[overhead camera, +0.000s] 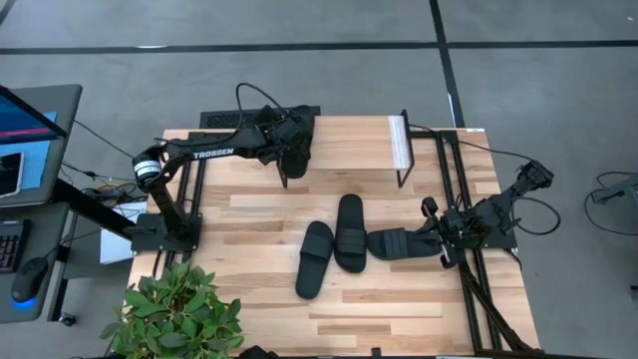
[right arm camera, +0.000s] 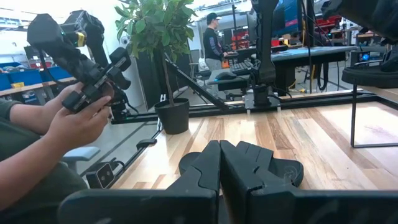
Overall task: Pick and place slides into the shelf
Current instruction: Put the black slide on the shelf
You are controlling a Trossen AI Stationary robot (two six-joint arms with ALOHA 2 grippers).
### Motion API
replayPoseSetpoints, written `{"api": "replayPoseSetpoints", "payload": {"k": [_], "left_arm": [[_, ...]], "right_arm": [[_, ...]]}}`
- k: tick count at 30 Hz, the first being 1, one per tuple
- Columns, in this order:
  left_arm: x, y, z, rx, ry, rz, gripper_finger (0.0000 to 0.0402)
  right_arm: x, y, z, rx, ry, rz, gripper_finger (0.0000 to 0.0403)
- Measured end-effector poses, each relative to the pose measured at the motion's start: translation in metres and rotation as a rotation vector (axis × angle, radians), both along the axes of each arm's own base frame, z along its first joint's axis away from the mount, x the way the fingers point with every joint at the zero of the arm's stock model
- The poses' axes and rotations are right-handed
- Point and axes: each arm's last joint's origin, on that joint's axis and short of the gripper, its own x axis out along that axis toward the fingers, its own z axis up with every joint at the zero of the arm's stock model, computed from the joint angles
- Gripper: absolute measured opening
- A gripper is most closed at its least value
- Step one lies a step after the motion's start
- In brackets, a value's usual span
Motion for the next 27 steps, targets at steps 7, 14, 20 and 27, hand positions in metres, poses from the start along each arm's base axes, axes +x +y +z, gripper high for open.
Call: {"api": "replayPoseSetpoints", "payload": {"k": [7, 14, 20, 27], "left_arm": [[0.000, -0.006, 0.010, 0.007, -0.030, -0.020, 0.0153], [-0.002, -0.013, 0.019, 0.016, -0.051, -0.027, 0.0153], [0.000, -0.020, 0.017, 0.009, -0.034, -0.044, 0.0153], [0.003, -0.035, 0.020, 0.029, -0.026, -0.060, 0.0153]], "right_arm": [[0.000, 0.000, 0.000, 0.000, 0.000, 0.000, 0.0000], [0.000, 0.000, 0.000, 0.000, 0.000, 0.000, 0.0000], [0.000, 0.000, 0.000, 0.000, 0.000, 0.001, 0.0000], [0.000, 0.000, 0.000, 0.000, 0.000, 0.000, 0.0000]]}}
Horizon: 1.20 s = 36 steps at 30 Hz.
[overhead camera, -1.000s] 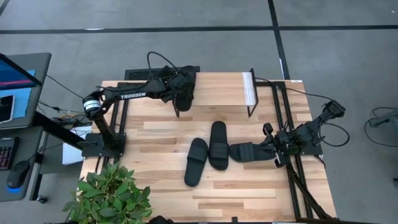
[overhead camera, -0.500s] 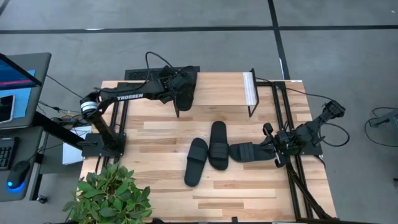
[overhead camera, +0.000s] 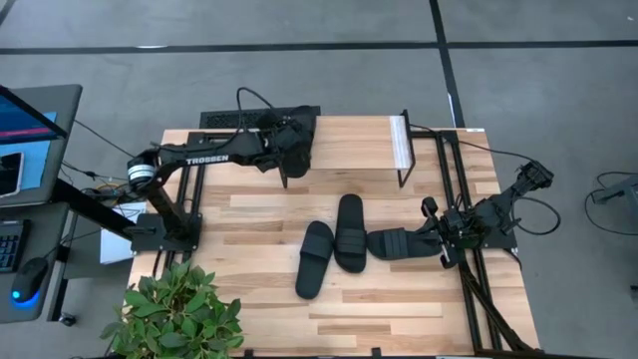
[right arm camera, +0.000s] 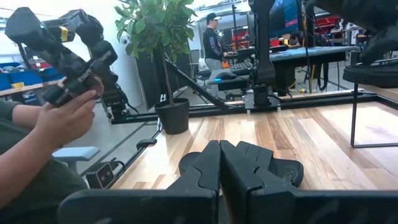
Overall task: Pick and place slides into the shelf
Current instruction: Put the black slide on the shelf
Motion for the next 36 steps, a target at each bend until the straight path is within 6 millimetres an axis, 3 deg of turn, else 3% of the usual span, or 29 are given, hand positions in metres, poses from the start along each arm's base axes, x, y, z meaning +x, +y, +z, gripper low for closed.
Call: {"api": "replayPoseSetpoints", "payload": {"k": [11, 23, 29, 36], "left_arm": [[-0.008, -0.050, 0.035, 0.063, -0.049, -0.122, 0.0153], [-0.042, -0.102, 0.090, 0.106, -0.192, -0.319, 0.0153], [-0.060, -0.115, 0.113, 0.125, -0.266, -0.445, 0.0153], [-0.083, -0.114, 0.144, 0.208, -0.407, -0.455, 0.0153]], "right_arm": [[0.000, 0.000, 0.000, -0.001, 0.001, 0.000, 0.0000], [0.000, 0.000, 0.000, -0.001, 0.001, 0.000, 0.0000], [0.000, 0.000, 0.000, 0.000, 0.000, 0.000, 0.0000], [0.000, 0.000, 0.000, 0.000, 0.000, 0.000, 0.0000]]}}
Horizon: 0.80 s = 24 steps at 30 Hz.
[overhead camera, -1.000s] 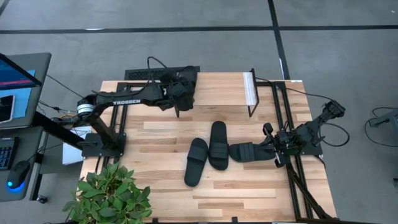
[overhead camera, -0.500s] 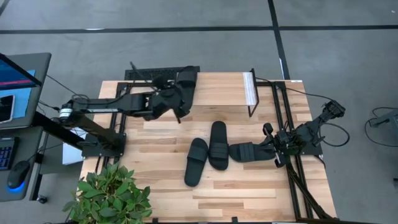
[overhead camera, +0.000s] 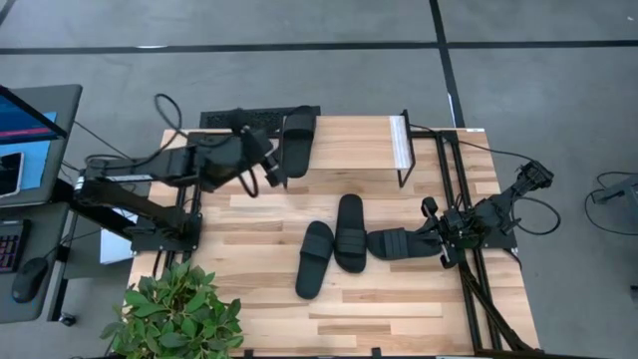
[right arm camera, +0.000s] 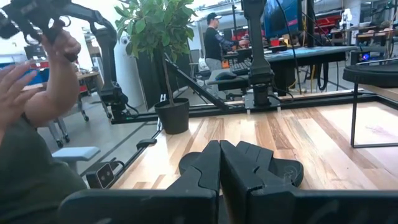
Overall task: Pick and place slides into the shelf
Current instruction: Put the black slide on the shelf
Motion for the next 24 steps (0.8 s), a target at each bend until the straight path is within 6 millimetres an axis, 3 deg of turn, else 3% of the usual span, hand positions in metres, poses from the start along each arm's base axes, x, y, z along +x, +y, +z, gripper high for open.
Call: {"api": "replayPoseSetpoints", "payload": {"k": [12, 24], "left_arm": [[-0.057, -0.007, 0.030, -0.140, -0.245, -0.264, 0.0153], [-0.109, -0.008, -0.018, -0.113, -0.450, -0.310, 0.0153]], "right_arm": [[0.000, 0.000, 0.000, 0.000, 0.000, 0.000, 0.0000], [0.000, 0.000, 0.000, 0.001, 0.000, 0.000, 0.0000]]}}
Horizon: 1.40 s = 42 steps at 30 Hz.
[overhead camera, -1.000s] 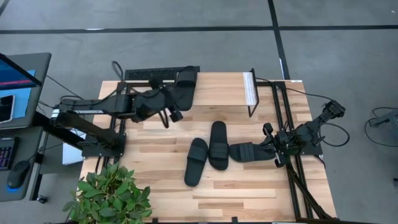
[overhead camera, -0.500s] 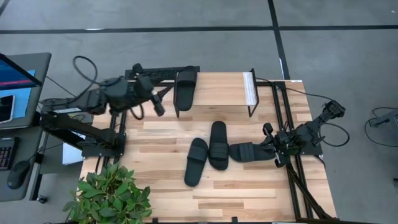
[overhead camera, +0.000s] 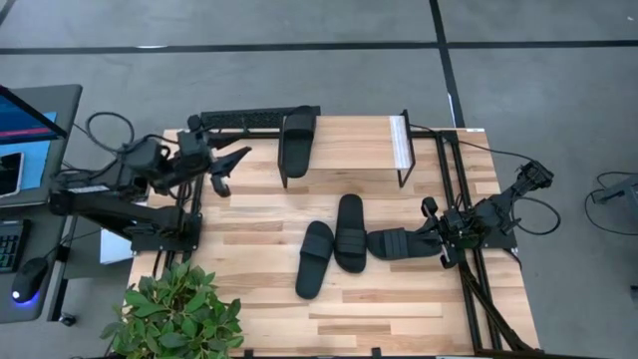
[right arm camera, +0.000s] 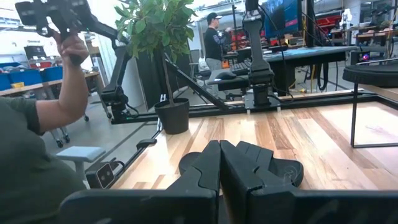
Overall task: Pick and place slides into the shelf
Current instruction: Put the black slide on the shelf
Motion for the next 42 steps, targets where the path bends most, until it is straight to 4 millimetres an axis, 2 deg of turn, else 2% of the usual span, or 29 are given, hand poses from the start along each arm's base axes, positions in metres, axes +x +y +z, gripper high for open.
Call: {"api": "replayPoseSetpoints", "payload": {"k": [9, 19, 28, 35, 42], "left_arm": [[-0.030, -0.002, -0.044, -0.091, -0.043, -0.068, 0.0153], [-0.055, -0.002, -0.079, -0.083, -0.091, -0.070, 0.0153], [-0.075, -0.002, -0.095, -0.059, -0.146, -0.068, 0.0153], [-0.087, -0.002, -0.106, -0.062, -0.094, -0.067, 0.0153], [-0.093, -0.002, -0.111, -0.084, -0.067, -0.069, 0.0153]], "right_arm": [[0.000, 0.000, 0.000, 0.000, 0.000, 0.000, 0.0000], [0.000, 0.000, 0.000, -0.016, -0.004, 0.000, 0.0000], [0.000, 0.000, 0.003, -0.057, -0.046, -0.005, 0.0000], [0.000, -0.001, 0.006, -0.076, -0.073, -0.031, 0.0000], [-0.001, -0.004, 0.017, 0.017, -0.154, -0.044, 0.0000]]}}
